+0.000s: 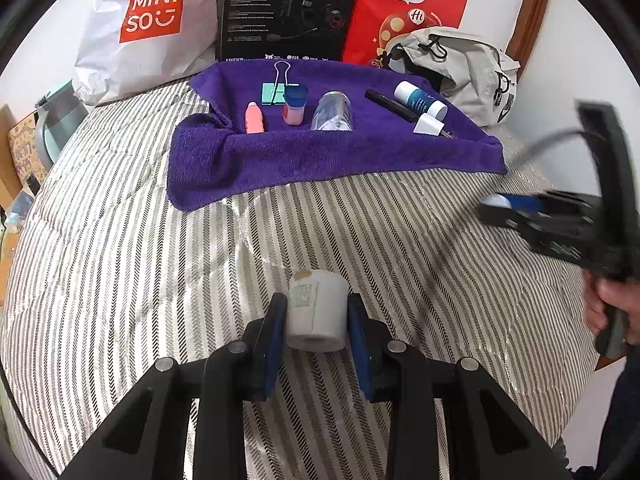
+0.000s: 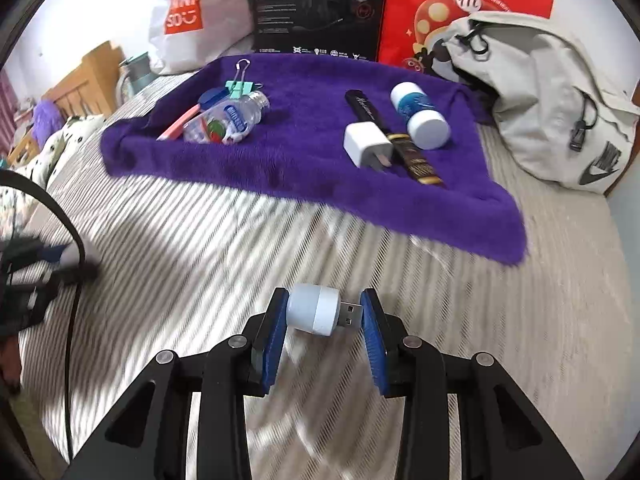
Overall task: Organize rigid objects
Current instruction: 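Grasp the white cream jar with the left gripper while the right gripper grasps the white USB light, then lower the cream jar and USB light onto the purple towel and open both grippers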
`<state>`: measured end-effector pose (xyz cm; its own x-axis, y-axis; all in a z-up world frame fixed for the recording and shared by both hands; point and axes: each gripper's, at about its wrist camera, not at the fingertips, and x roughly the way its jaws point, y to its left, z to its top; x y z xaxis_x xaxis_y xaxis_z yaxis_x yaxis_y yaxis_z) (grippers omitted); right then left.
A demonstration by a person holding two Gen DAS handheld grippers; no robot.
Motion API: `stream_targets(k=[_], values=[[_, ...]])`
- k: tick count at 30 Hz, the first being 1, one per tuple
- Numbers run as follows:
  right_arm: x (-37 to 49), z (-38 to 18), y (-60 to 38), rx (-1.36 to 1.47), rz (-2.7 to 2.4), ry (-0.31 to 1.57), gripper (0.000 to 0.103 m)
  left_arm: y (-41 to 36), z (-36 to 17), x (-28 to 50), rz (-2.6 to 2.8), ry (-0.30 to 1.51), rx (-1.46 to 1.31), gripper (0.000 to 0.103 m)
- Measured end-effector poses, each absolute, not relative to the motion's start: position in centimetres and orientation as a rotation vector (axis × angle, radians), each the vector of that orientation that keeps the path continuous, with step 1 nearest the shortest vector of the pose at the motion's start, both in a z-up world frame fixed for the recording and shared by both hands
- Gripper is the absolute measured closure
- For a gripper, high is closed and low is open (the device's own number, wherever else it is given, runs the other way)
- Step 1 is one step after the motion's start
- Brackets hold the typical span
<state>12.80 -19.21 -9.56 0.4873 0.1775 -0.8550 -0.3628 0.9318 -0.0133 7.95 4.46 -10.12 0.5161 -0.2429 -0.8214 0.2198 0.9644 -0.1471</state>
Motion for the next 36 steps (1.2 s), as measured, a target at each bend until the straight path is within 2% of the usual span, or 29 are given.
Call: stream_targets(k=[15, 30, 36], values=[[11.2, -9.9, -21.5, -0.166, 0.423, 1.03, 0.066, 3.2, -9.5, 10.4, -0.288, 1.01, -0.046, 0.075], [10.8, -10.7, -21.4, -0.147, 0.466, 1.027, 0.066, 1.3, -10.2, 8.7, -0.226, 1.027, 0.128, 0.075], [10.9, -10.6, -21.6, -0.126, 0.482, 1.026, 0.066, 2.2, -9.9, 8.9, -0.232, 1.045, 0.005, 0.076]])
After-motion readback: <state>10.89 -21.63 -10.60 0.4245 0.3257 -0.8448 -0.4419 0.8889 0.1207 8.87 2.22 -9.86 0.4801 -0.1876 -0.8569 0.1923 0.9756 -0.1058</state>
